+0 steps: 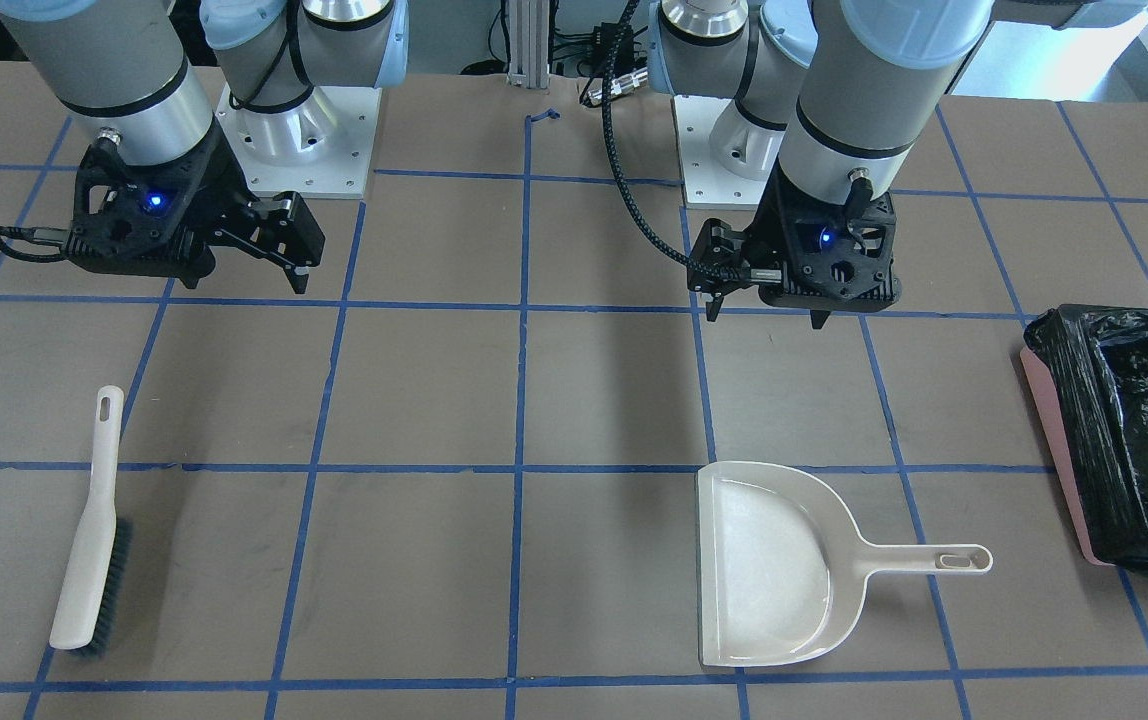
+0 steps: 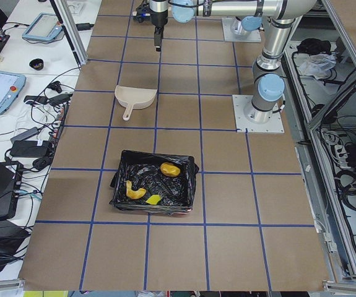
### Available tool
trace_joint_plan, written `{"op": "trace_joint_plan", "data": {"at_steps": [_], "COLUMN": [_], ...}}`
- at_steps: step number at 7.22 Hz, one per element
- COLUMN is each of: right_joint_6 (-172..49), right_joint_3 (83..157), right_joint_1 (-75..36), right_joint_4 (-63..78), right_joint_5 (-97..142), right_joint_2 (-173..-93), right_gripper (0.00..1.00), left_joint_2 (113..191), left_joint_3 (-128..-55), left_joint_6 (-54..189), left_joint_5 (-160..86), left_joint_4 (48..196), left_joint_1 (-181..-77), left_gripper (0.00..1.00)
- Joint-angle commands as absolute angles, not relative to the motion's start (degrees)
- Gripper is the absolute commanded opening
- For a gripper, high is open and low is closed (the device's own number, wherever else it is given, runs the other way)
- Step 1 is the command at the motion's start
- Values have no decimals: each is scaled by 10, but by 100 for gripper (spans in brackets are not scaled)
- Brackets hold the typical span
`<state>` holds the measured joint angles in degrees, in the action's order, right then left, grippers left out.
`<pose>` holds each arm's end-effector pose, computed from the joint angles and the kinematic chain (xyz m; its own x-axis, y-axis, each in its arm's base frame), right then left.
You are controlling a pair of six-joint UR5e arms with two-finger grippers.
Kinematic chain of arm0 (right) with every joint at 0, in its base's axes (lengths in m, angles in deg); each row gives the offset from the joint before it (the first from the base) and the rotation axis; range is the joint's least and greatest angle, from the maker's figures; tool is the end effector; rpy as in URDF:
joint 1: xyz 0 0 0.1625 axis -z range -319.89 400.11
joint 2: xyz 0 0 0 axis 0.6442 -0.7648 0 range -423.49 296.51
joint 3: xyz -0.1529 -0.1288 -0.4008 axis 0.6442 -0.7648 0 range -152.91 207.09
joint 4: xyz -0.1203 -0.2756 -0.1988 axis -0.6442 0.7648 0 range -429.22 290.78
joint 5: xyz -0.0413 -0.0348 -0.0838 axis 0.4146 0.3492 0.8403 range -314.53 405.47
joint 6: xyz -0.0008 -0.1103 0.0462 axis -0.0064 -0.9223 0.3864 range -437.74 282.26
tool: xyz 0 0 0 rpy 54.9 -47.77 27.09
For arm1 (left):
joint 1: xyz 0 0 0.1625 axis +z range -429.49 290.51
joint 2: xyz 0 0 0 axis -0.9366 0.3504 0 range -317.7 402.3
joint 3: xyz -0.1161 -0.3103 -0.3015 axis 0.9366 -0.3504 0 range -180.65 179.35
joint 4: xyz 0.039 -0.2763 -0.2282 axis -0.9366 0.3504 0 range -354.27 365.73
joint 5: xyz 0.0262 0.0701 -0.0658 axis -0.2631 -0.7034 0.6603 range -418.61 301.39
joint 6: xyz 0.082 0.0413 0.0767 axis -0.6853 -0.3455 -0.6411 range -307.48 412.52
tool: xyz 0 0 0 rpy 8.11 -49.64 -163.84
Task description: Sweep and dump trash into bin
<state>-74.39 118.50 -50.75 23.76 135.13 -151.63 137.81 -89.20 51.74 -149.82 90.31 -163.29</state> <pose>0.1407 -0.4460 0.4709 -0.9990 0.0435 -0.0056 0.0435 0.9990 0.0054 -0.1623 -0.4698 0.4675 -0.9966 0.0793 -0.0213 0.0798 0.9965 -0.0234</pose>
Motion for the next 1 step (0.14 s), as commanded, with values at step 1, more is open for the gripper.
{"op": "trace_joint_plan", "data": {"at_steps": [1], "right_joint_6": [-744], "right_joint_3": [1185], "right_joint_1": [-507], "right_joint_4": [239], "right_joint_5": [1351], "right_joint_2": [-1516], "right_gripper": [100], "left_joint_2": [1378], "left_joint_3": [-895], "left_joint_6": [516], "left_joint_5": [-1498], "left_joint_4": [905], "left_joint_1": [-1634], "left_gripper": [100]}}
